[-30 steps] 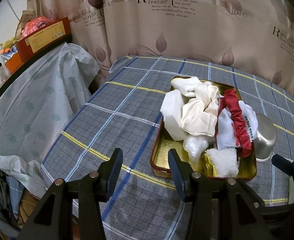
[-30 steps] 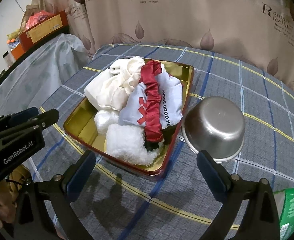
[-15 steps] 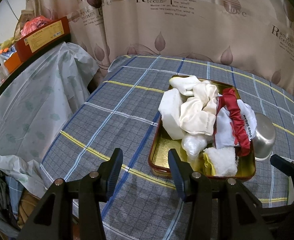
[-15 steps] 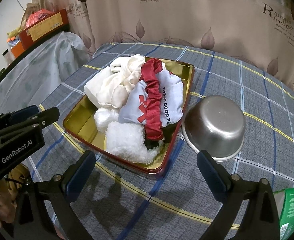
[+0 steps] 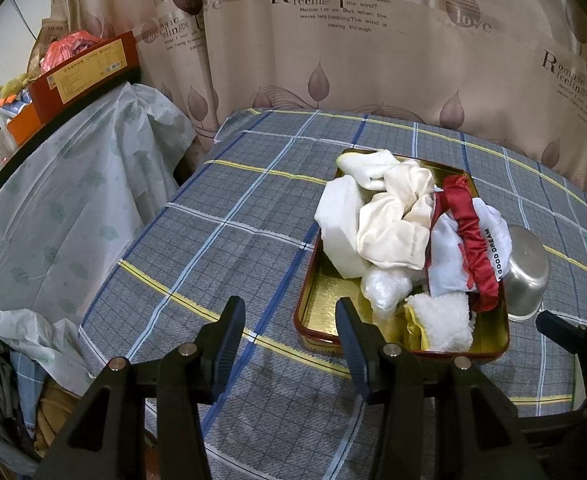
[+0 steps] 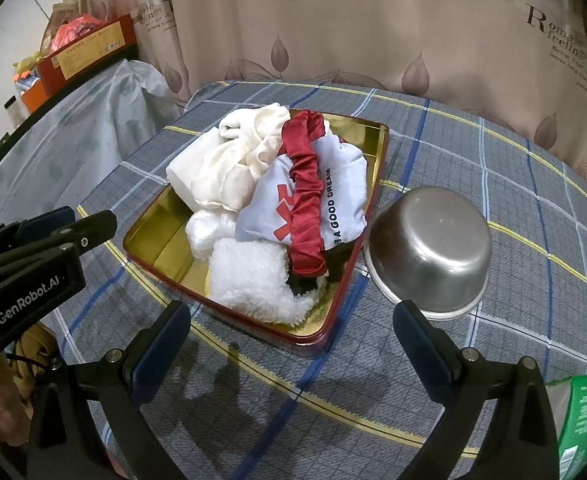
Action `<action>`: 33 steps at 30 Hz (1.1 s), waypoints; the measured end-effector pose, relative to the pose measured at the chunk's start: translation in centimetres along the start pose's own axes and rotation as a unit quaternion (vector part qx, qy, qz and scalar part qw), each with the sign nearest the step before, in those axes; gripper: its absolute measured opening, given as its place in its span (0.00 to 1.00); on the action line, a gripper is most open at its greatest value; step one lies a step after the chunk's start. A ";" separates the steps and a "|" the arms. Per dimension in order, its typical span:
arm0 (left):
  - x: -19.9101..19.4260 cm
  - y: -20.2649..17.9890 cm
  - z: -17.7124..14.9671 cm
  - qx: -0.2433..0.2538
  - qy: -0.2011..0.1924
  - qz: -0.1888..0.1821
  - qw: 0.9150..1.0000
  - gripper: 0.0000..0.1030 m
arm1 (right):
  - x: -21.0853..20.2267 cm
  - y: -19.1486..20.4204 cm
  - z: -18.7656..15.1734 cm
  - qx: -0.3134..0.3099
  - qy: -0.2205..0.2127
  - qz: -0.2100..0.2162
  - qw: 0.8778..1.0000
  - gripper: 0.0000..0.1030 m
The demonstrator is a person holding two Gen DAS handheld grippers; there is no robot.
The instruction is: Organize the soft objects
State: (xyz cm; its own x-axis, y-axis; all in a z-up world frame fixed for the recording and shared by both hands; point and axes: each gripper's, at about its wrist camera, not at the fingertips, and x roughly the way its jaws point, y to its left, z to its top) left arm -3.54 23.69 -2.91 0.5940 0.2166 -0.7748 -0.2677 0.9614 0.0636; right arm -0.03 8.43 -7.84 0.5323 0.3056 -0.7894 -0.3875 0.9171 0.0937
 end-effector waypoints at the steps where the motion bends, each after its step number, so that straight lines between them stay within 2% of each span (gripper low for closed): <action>1: 0.0 0.0 0.0 0.000 0.000 -0.001 1.000 0.46 | 0.0 0.0 0.0 0.000 0.000 -0.001 1.000 0.97; 33: 0.1 0.0 -0.1 0.002 0.005 -0.001 1.000 0.46 | 0.2 0.6 -0.1 -0.010 0.004 0.000 1.000 0.98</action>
State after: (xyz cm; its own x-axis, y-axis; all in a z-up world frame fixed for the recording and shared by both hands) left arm -3.60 23.73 -3.05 0.5870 0.2124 -0.7813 -0.2634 0.9626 0.0637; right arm -0.21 9.02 -7.96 0.5265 0.3039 -0.7940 -0.4031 0.9115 0.0816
